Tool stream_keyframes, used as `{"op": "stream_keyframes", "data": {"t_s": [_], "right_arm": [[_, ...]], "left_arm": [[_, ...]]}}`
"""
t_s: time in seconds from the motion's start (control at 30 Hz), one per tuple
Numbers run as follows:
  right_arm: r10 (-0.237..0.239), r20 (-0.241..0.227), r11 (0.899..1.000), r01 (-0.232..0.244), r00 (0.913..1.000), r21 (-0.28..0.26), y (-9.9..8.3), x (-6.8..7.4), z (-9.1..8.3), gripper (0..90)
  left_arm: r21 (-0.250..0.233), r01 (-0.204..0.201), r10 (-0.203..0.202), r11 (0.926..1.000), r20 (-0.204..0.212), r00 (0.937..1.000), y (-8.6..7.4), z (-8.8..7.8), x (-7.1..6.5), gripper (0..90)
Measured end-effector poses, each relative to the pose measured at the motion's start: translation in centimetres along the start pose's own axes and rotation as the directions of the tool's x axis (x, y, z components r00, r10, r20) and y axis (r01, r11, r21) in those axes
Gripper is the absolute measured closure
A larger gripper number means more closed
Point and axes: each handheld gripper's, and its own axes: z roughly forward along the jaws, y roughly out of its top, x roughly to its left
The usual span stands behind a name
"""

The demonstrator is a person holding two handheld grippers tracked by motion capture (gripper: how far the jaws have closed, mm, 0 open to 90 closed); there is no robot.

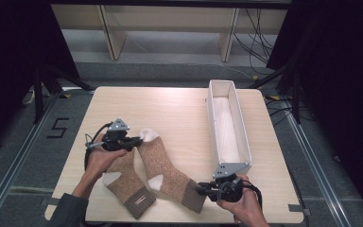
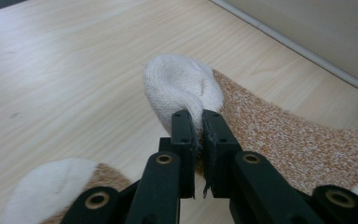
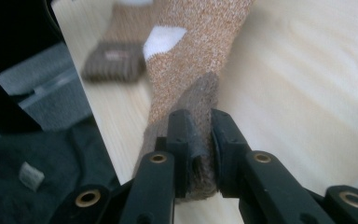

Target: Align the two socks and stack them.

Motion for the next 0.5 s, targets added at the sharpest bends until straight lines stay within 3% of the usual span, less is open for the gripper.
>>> {"op": "stream_keyframes", "data": {"t_s": [0.17, 0.33, 0.5], "right_arm": [[-0.047, -0.042, 0.999, 0.047, 0.9980, -0.010, 2.2, 0.9, 1.7, 79.3], [-0.067, -0.134, 0.998, 0.066, 0.9887, -0.012, 4.6, 2.2, 4.4, 79.3], [-0.068, -0.164, 0.997, 0.071, 0.9841, 0.014, 6.0, 3.3, 7.0, 79.2]], "left_arm": [[0.015, 0.016, -0.016, 0.9998, -0.030, 0.9994, 0.3, -2.0, 2.0, 83.4], [0.038, 0.043, -0.040, 0.9984, -0.061, 0.9973, -0.6, -3.4, 4.0, 83.3], [0.057, 0.078, -0.073, 0.9953, -0.089, 0.9934, -1.7, -4.4, 6.1, 83.4]]}}
